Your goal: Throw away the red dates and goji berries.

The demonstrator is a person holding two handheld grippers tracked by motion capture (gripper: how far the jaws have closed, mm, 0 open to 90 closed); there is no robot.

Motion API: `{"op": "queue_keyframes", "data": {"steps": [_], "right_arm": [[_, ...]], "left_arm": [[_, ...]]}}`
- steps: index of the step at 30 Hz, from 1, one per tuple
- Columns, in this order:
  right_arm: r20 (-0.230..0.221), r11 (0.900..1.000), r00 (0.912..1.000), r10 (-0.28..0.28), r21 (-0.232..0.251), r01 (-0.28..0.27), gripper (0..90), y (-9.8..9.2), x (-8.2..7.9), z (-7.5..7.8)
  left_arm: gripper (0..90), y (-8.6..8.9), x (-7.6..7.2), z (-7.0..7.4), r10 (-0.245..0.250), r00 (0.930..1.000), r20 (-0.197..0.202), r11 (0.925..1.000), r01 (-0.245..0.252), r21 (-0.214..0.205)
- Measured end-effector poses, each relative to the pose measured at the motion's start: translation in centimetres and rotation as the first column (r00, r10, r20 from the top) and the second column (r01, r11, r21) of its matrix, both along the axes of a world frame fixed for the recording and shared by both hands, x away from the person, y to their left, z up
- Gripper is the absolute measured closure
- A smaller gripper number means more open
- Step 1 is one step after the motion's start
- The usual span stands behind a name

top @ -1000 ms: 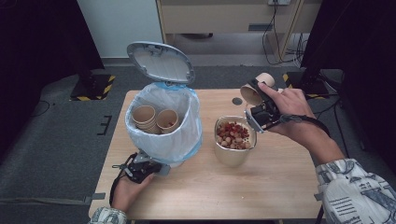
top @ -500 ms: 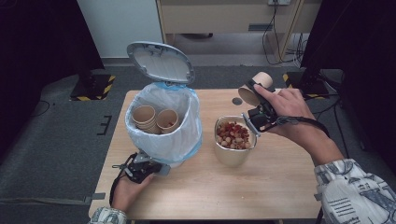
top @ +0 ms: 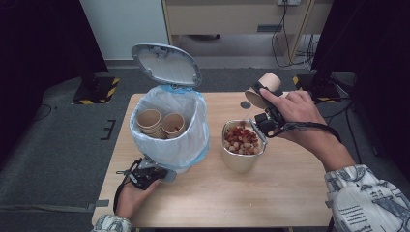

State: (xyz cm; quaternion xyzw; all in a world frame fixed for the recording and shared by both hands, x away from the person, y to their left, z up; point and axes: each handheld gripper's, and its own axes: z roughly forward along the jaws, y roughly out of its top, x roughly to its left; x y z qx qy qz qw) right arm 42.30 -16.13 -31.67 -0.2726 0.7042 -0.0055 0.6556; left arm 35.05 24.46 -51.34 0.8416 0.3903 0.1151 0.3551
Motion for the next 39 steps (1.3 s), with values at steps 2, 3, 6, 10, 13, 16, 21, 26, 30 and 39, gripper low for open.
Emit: {"op": "queue_keyframes", "data": {"steps": [2, 3, 6, 10, 13, 16, 21, 26, 30, 39], "right_arm": [[0.002, 1.0000, 1.0000, -0.004, -0.008, 0.004, 28.4, 0.06, -0.08, -0.04], [-0.001, 1.0000, 1.0000, -0.006, -0.007, 0.006, 28.4, 0.06, -0.09, -0.12], [0.000, 0.9998, 1.0000, -0.005, -0.018, 0.005, 28.4, 0.05, -0.07, -0.23], [0.003, 0.9996, 1.0000, -0.003, -0.028, 0.003, 28.4, 0.07, -0.06, -0.28], [0.005, 0.9997, 1.0000, 0.000, -0.025, 0.000, 28.4, 0.04, -0.03, -0.25], [0.004, 0.9998, 1.0000, -0.005, -0.019, 0.005, 28.4, -0.04, -0.06, -0.32], [-0.001, 0.9998, 1.0000, -0.007, -0.017, 0.007, 28.4, -0.14, -0.01, -0.34], [-0.016, 0.9998, 0.9998, -0.016, 0.014, 0.016, 28.4, -0.26, 0.18, -0.26], [-0.022, 0.9995, 0.9995, -0.020, 0.023, 0.021, 28.4, -0.38, 0.36, -0.36], [-0.057, 0.9946, 0.9982, -0.015, 0.102, 0.021, 28.4, -0.74, 0.77, -0.34]], "left_arm": [[90.0, 0.00, 0.00, 0.00, 0.000, 1.0000, 0.000, 1.0000, 0.000, -0.001], [90.0, 0.01, 0.00, 0.00, 0.000, 1.0000, 0.000, 1.0000, 0.000, 0.000], [90.0, 0.01, 0.01, 0.00, 0.000, 1.0000, 0.000, 1.0000, 0.000, -0.001], [90.0, 0.00, 0.00, 0.00, 0.000, 1.0000, 0.000, 1.0000, 0.000, -0.001], [90.0, 0.00, 0.00, 0.00, 0.000, 1.0000, 0.000, 1.0000, 0.000, 0.000], [90.0, 0.00, 0.00, 0.00, -0.001, 1.0000, 0.001, 1.0000, 0.001, 0.000], [90.0, 0.00, 0.00, 0.00, -0.001, 1.0000, 0.001, 1.0000, 0.001, 0.000], [90.0, 0.00, 0.00, 0.00, 0.000, 1.0000, 0.001, 1.0000, 0.000, 0.000], [90.0, 0.00, 0.00, 0.00, -0.001, 1.0000, 0.001, 1.0000, 0.001, -0.001], [90.0, 0.00, -0.01, -0.01, 0.000, 1.0000, 0.001, 1.0000, 0.000, -0.001]]}}
